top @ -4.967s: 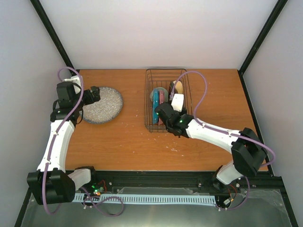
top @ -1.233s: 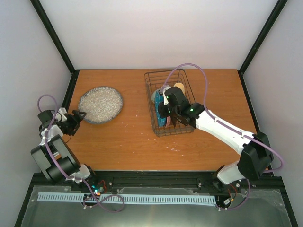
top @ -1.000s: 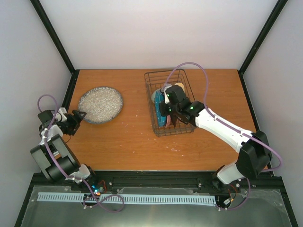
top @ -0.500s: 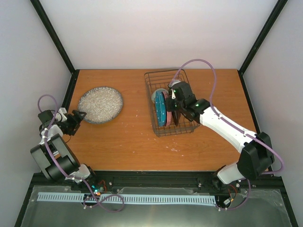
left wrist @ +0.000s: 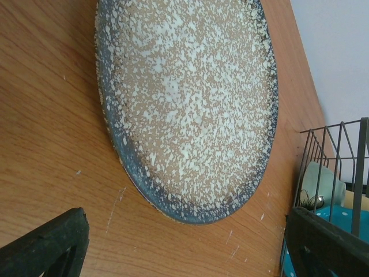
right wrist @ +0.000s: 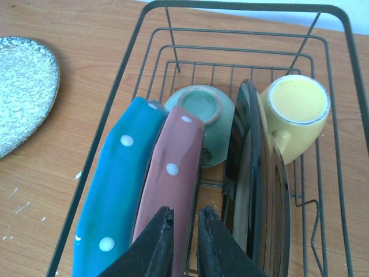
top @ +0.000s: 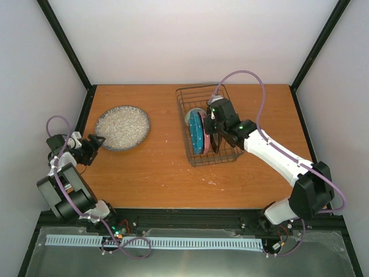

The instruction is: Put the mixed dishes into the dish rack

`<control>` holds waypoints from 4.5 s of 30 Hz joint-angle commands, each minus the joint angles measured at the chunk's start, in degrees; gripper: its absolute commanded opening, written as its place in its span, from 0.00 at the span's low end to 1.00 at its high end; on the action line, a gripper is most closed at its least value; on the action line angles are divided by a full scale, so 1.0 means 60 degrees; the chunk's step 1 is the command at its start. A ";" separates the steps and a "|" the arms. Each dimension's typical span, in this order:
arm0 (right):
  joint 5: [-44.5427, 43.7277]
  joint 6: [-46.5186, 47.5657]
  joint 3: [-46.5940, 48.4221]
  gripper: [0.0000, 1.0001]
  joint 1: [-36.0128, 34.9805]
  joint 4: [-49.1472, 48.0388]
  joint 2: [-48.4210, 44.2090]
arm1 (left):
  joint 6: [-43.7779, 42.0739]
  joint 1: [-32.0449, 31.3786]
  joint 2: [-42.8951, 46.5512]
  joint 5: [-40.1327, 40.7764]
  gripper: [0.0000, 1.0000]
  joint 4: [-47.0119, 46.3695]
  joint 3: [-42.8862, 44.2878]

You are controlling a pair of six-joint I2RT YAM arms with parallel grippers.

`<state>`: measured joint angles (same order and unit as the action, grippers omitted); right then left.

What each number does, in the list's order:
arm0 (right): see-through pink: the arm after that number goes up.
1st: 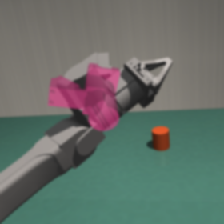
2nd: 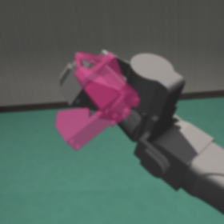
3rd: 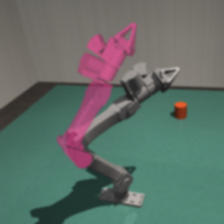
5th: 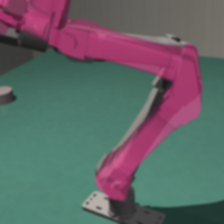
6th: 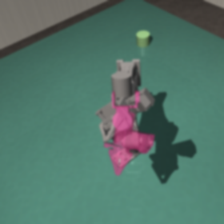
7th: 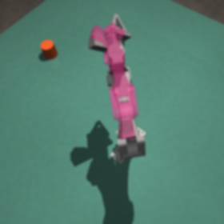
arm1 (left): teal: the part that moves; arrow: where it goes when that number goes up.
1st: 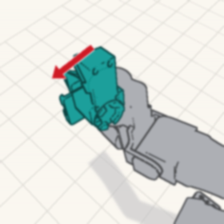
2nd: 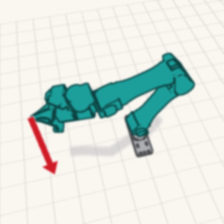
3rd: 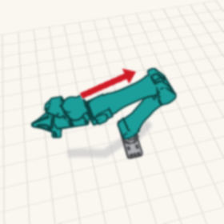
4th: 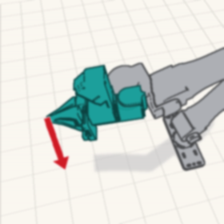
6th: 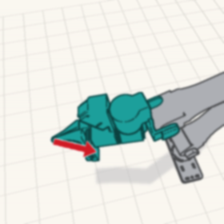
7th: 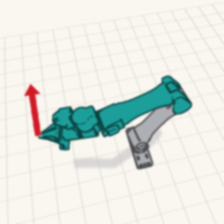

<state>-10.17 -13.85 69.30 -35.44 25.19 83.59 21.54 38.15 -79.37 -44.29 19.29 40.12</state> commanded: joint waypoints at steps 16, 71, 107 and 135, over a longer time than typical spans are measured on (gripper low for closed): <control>0.0214 0.0331 -0.0546 0.45 0.0661 -0.0780 -0.1234 | -0.0049 0.0032 -0.0054 0.0117 0.98 0.0070 0.0132; 0.0421 0.0814 -0.1095 0.46 0.0804 -0.1733 -0.2338 | 0.1085 -0.0012 -0.5036 -0.1909 0.54 -0.2454 0.1397; 0.1369 0.0748 -0.0842 0.46 0.0824 -0.1855 -0.2269 | 0.1570 -0.0983 -0.2561 -0.2786 0.01 -0.3219 0.1093; 0.9179 -0.1074 0.1603 0.77 0.0918 -0.2418 0.1176 | 0.3051 -0.1144 0.3680 -0.5132 0.01 -0.1954 0.1774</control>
<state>33.89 -15.33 76.82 -30.74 15.14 88.68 38.24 31.59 -63.48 -63.44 10.28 44.91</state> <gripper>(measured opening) 0.763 0.055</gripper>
